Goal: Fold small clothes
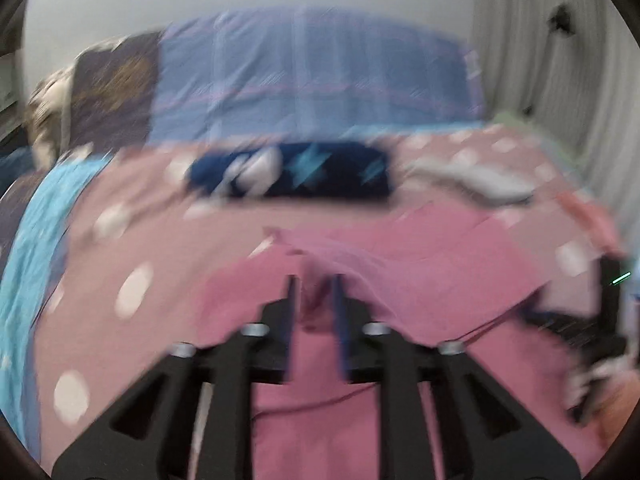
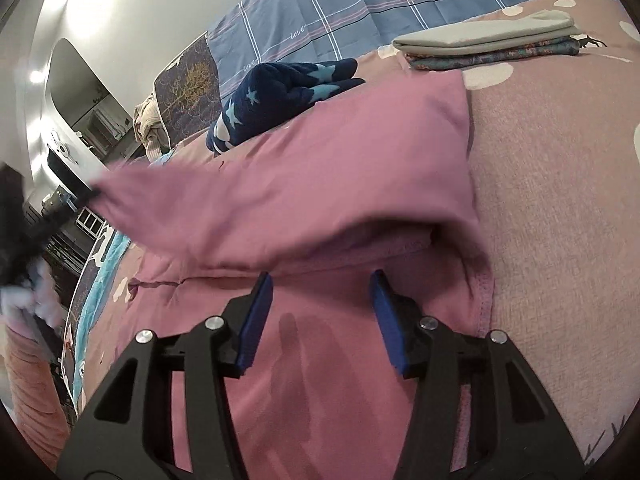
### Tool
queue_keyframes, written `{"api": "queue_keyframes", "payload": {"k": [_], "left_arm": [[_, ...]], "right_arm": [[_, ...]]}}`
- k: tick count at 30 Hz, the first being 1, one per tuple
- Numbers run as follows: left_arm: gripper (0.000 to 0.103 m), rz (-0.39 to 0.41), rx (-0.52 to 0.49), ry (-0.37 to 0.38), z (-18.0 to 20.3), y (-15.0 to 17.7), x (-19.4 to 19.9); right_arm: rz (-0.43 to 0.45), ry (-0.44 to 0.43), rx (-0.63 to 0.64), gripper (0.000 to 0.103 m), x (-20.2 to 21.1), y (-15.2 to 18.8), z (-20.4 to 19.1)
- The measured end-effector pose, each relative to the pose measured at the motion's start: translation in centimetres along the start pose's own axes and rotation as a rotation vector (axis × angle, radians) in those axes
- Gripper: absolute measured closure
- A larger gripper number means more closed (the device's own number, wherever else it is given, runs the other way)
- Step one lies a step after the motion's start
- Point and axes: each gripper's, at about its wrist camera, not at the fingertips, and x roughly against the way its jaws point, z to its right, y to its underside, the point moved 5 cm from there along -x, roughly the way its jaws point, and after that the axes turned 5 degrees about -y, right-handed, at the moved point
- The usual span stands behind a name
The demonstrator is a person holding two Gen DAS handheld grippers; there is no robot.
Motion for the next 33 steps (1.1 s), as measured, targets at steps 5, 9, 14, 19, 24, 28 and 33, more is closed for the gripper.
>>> {"api": "queue_keyframes", "payload": {"k": [5, 9, 14, 19, 24, 28, 33], "left_arm": [[0.072, -0.059, 0.046, -0.074, -2.4, 3.5, -2.0], [0.065, -0.037, 0.012, -0.029, -0.2, 3.6, -2.5], [0.054, -0.112, -0.084, -0.078, 2.5, 6.7, -7.1], [0.053, -0.112, -0.067, -0.078, 2.2, 6.7, -6.9], [0.052, -0.107, -0.058, -0.072, 2.2, 7.0, -7.0], [0.051, -0.109, -0.051, -0.067, 2.1, 6.9, -7.1], [0.051, -0.106, -0.051, -0.070, 2.0, 6.9, -7.1]], "right_arm": [[-0.002, 0.003, 0.004, 0.050, 0.0, 0.0, -0.1], [0.001, 0.020, 0.011, 0.052, 0.0, 0.0, -0.3], [0.023, 0.084, 0.035, 0.084, 2.0, -0.7, -1.2], [0.126, 0.130, 0.126, 0.084, 3.8, -5.0, -3.2], [-0.052, 0.331, 0.049, 0.090, -1.4, -3.7, 3.4], [0.007, 0.259, -0.009, 0.103, 0.9, -3.5, 5.0], [0.033, 0.256, 0.018, 0.103, 2.8, -2.4, 4.7]]}}
